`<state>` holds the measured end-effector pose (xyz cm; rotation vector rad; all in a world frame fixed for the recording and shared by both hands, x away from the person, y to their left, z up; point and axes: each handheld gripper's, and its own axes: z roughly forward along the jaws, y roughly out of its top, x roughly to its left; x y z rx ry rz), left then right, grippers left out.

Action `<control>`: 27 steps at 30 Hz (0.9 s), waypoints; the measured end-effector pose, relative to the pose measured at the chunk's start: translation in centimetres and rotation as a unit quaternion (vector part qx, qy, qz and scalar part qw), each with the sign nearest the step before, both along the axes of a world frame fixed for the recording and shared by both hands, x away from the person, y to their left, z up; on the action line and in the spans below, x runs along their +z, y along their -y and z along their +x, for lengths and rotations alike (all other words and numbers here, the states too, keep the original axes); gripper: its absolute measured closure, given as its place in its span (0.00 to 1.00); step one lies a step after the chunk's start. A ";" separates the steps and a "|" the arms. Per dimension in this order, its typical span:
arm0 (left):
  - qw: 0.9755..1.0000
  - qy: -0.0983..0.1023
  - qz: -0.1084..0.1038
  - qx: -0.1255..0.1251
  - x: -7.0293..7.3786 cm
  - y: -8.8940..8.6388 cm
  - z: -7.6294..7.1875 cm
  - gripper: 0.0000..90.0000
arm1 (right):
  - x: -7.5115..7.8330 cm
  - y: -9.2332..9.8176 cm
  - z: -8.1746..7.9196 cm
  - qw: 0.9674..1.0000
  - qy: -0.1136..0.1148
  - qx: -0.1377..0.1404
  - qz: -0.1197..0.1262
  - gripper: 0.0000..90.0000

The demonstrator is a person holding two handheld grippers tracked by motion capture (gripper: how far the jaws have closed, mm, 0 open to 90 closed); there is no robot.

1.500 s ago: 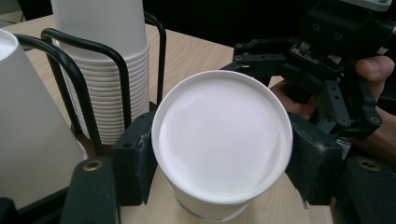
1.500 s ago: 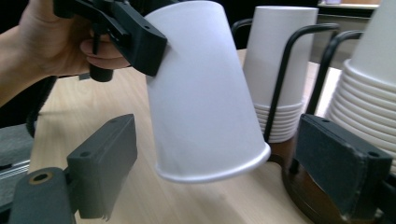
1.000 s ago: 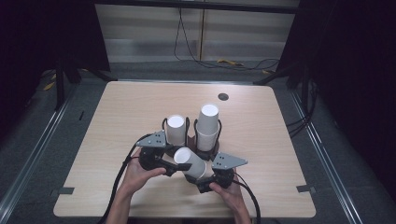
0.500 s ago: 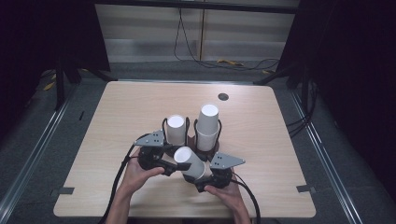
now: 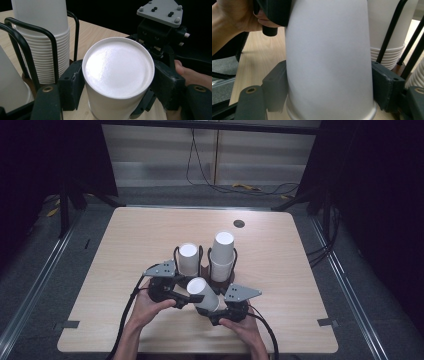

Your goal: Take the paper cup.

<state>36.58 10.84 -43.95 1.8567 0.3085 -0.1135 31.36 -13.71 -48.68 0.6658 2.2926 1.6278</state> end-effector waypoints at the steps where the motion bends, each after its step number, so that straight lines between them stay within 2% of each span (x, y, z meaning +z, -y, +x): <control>1: 1.000 0.002 0.002 0.006 0.0 0.0 -0.1 0.35 | 0.0 0.0 0.0 1.000 0.000 0.001 0.000 0.28; 2: 1.000 0.004 0.003 0.002 0.0 0.0 -0.1 0.35 | 0.1 0.1 0.0 1.000 -0.002 0.000 -0.003 0.28; 5: 1.000 0.014 0.003 0.013 0.1 -0.1 -0.2 0.35 | 0.1 0.2 0.1 1.000 -0.006 -0.005 -0.006 0.28; 9: 1.000 0.016 0.000 0.012 0.1 -0.2 -0.2 0.33 | 0.2 0.3 0.1 1.000 -0.005 -0.003 -0.007 0.28; 10: 1.000 0.019 0.009 0.016 0.0 -0.2 -0.3 0.29 | 0.2 0.4 0.1 1.000 -0.006 -0.005 -0.009 0.28; 13: 1.000 0.015 0.016 0.014 -0.1 -0.2 -0.3 0.26 | 0.3 0.4 0.1 1.000 -0.007 -0.003 -0.015 0.28; 14: 0.999 0.019 0.025 0.017 -0.1 -0.3 -0.4 0.25 | 0.3 0.4 0.0 1.000 -0.009 -0.002 -0.020 0.28; 18: 0.999 0.021 0.027 0.018 -0.1 -0.3 -0.5 0.22 | 0.4 0.5 0.0 1.000 -0.015 0.001 -0.027 0.28; 23: 0.998 0.034 0.042 0.025 -0.2 -0.4 -0.5 0.20 | 0.7 0.5 0.2 0.999 -0.020 0.002 -0.042 0.28; 27: 0.998 0.037 0.048 0.032 -0.3 -0.7 -0.5 0.20 | 1.0 0.5 0.3 0.998 -0.022 0.001 -0.052 0.28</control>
